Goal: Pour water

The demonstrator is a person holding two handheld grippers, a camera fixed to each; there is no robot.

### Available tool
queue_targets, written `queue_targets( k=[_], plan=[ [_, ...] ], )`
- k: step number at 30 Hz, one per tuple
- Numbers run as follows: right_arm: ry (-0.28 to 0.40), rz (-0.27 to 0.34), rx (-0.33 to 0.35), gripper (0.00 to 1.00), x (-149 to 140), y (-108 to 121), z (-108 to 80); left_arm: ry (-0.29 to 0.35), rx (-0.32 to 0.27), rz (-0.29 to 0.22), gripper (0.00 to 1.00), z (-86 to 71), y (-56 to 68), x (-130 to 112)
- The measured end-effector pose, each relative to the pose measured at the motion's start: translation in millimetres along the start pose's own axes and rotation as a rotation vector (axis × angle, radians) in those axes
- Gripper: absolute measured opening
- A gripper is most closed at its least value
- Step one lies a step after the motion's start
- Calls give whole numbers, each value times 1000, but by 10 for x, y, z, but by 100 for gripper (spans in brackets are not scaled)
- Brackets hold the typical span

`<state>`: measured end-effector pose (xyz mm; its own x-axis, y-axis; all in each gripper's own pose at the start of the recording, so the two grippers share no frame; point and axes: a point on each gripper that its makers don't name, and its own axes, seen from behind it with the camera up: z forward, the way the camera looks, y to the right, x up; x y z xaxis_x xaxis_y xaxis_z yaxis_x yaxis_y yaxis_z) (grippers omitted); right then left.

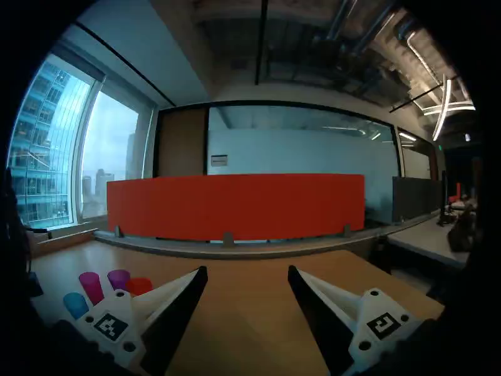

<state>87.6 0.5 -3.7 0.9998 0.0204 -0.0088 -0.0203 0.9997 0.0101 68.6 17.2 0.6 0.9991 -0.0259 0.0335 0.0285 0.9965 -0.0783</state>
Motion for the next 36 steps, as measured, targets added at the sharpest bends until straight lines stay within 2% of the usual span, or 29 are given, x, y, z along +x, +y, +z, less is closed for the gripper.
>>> queue_targets(
  k=[8,17,27,36],
  plan=[
    [29,-17,-21,100,93,-20,-42,33,37,18,85,-11,-28,113],
    [36,-28,-21,100,139,-78,-86,73,62,1,85,-29,-44,157],
    [37,-15,-26,100,109,-87,-125,53,60,-3,85,1,-2,-111],
    [32,18,-33,100,98,-67,-153,75,58,13,85,-16,-17,-237]
  ],
)
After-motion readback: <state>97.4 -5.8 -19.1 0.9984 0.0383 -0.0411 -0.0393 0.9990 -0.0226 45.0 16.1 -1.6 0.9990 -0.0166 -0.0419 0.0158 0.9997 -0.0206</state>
